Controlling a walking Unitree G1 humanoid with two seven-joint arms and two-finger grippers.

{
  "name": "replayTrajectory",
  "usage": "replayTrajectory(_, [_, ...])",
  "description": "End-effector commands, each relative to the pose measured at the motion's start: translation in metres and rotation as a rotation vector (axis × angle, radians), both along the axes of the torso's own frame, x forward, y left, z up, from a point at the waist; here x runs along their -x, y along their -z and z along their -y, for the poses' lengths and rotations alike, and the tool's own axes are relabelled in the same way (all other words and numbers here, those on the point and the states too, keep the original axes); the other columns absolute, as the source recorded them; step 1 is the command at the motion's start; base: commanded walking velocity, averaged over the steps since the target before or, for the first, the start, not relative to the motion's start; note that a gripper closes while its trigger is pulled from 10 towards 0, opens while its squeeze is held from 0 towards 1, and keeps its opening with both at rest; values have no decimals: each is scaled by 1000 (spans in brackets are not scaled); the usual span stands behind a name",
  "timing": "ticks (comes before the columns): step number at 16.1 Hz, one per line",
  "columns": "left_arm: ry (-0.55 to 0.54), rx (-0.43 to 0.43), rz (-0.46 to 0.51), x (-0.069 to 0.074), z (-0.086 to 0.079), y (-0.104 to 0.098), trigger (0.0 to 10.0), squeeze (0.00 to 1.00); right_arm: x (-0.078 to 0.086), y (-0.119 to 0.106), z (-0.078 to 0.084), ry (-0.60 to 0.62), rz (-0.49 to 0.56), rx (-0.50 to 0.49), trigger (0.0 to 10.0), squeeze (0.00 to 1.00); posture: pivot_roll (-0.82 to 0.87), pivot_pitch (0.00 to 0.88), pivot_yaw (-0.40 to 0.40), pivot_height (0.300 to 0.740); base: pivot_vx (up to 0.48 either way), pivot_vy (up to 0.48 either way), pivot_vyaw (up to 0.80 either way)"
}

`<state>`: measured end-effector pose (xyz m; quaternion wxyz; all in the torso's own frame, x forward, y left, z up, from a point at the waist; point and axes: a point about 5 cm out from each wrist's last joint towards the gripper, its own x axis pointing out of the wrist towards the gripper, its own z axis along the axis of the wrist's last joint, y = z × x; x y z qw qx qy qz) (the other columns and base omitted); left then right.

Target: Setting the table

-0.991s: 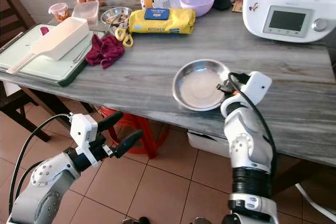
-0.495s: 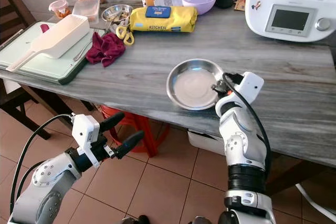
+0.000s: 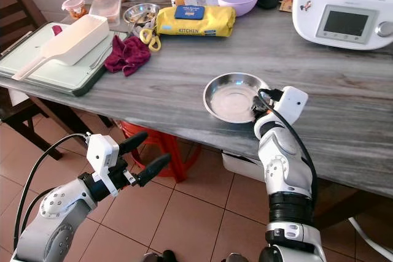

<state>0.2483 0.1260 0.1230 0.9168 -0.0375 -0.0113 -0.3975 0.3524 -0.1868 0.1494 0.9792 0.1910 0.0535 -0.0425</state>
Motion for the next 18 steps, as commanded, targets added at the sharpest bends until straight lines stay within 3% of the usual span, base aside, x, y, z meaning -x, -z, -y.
replayTrajectory(1, [-7, -18, 5, 0, -3, -1, 10000, 0, -2, 3, -7, -47, -23, 1, 10000, 1000, -110, 145, 109, 740, 0, 0, 0])
replayTrajectory(9, [-10, -25, 10, -1, -1, -1, 10000, 0, -6, 3, -20, -125, -41, 0, 10000, 1000, -105, 133, 104, 740, 0, 0, 0])
replayTrajectory(15, [-19, 11, 25, -6, 6, -4, 10000, 0, 26, -29, 9, 89, 155, 294, 10000, 1000, -141, 135, 107, 740, 0, 0, 0])
replayTrajectory(18, [-22, 21, 27, -7, 8, -6, 10000, 0, 33, -38, 11, 112, 211, 314, 10000, 1000, -142, 133, 106, 740, 0, 0, 0])
